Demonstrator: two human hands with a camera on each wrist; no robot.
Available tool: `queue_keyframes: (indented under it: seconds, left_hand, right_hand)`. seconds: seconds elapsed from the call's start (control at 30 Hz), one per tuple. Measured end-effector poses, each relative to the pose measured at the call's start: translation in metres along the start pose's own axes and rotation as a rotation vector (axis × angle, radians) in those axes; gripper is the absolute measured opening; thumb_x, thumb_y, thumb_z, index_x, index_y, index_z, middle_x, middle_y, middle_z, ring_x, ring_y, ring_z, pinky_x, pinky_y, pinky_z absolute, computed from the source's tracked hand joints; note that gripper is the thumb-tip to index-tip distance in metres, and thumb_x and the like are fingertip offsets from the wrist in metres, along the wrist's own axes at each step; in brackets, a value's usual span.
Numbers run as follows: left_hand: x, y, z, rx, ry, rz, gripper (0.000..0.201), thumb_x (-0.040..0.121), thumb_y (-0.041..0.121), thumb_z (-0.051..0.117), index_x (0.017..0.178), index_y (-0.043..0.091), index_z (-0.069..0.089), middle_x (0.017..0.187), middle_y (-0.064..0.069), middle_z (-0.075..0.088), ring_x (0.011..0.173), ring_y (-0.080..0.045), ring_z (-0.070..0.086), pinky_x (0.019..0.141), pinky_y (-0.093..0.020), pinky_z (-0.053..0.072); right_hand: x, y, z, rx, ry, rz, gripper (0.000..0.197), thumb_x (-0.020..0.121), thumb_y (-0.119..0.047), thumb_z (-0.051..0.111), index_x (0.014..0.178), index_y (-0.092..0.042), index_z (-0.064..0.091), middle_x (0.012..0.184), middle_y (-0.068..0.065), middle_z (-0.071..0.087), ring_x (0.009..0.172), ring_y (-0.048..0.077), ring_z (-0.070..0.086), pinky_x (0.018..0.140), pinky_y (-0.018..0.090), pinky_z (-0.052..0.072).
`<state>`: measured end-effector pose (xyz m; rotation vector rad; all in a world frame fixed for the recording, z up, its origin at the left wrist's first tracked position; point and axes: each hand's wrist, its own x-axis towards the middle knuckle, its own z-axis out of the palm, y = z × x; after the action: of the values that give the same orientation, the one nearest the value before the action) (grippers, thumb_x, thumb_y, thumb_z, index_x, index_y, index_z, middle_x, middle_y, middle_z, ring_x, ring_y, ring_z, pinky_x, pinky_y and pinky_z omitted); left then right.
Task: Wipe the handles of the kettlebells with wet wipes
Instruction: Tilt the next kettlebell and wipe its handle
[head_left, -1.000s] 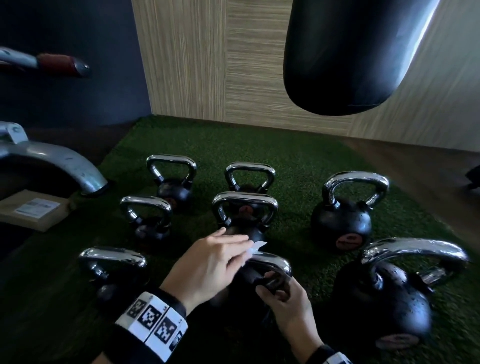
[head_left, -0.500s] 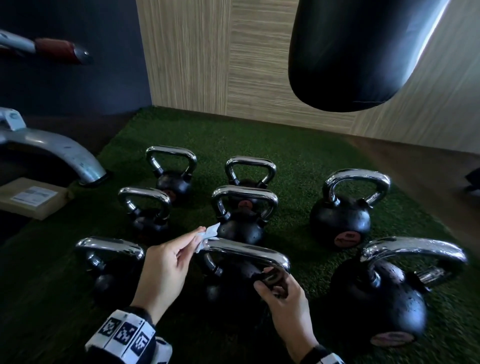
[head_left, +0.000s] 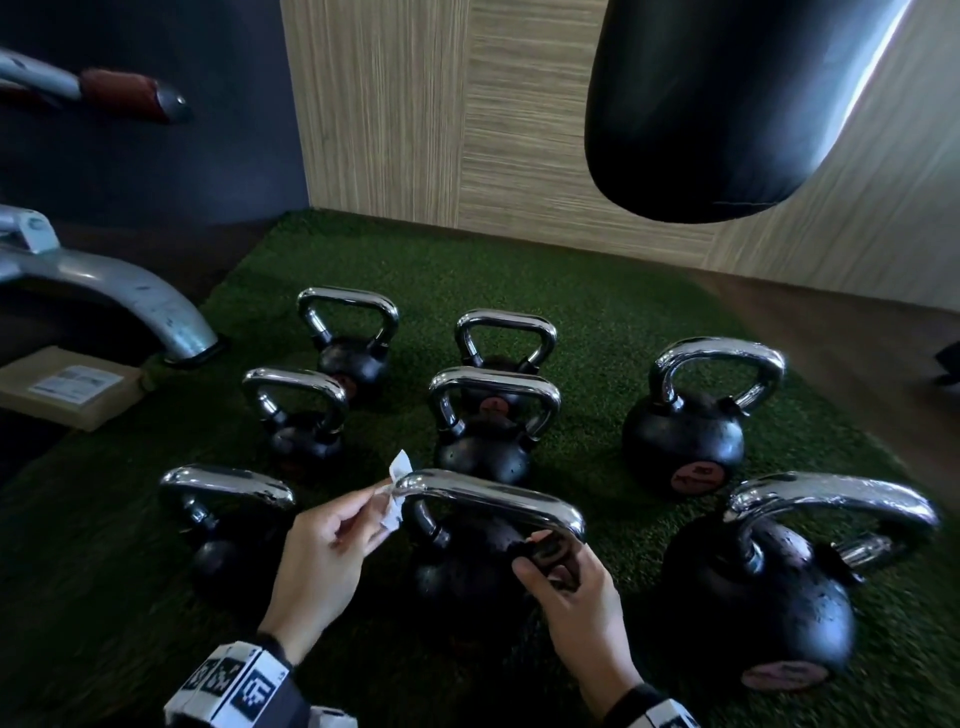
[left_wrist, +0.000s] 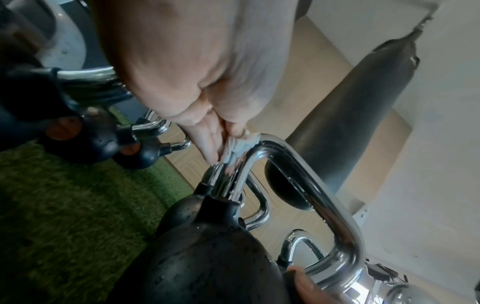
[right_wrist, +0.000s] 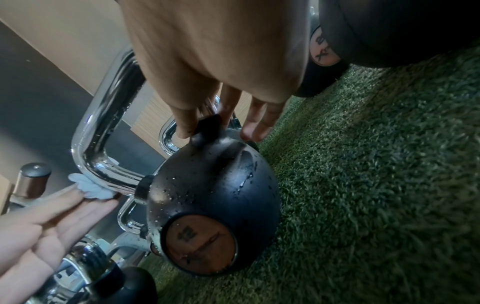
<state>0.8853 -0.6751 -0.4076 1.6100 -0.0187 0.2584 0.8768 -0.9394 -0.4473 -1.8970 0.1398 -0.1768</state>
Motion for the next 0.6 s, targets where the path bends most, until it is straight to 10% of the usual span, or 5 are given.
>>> queue_keyframes:
  seconds: [0.27,0.43,0.6]
  left_hand:
    - [-0.005,-0.015,-0.004,0.11,-0.179,-0.133,0.01,0.089,0.023,0.077,0.096,0.024,0.083,0.106,0.005,0.08,0.109,-0.005,0.071,0.097,-0.018,0.053]
    - [-0.007,-0.008,0.004,0.319,-0.019,0.007,0.006,0.085,0.04,0.079,0.082,0.034,0.081,0.073,0.01,0.078,0.053,0.003,0.06,0.05,-0.02,0.047]
    - [0.003,-0.015,0.007,0.418,0.013,0.054,0.016,0.083,0.054,0.074,0.084,0.039,0.081,0.067,0.0,0.076,0.048,-0.002,0.05,0.044,-0.032,0.043]
  right_hand:
    - [0.005,-0.002,-0.004,-0.058,-0.045,0.018,0.027,0.075,-0.035,0.09,0.097,-0.037,0.074,0.088,-0.015,0.077,0.082,0.001,0.072,0.085,0.036,0.059]
    - [0.009,-0.008,-0.012,-0.083,-0.126,0.019,0.034,0.071,-0.038,0.092,0.101,-0.045,0.076,0.092,-0.016,0.079,0.089,0.001,0.074,0.089,0.034,0.058]
    - [0.004,-0.009,-0.017,-0.186,-0.151,0.025,0.036,0.07,-0.024,0.09,0.099,-0.039,0.076,0.088,-0.018,0.078,0.084,-0.004,0.071,0.079,0.022,0.056]
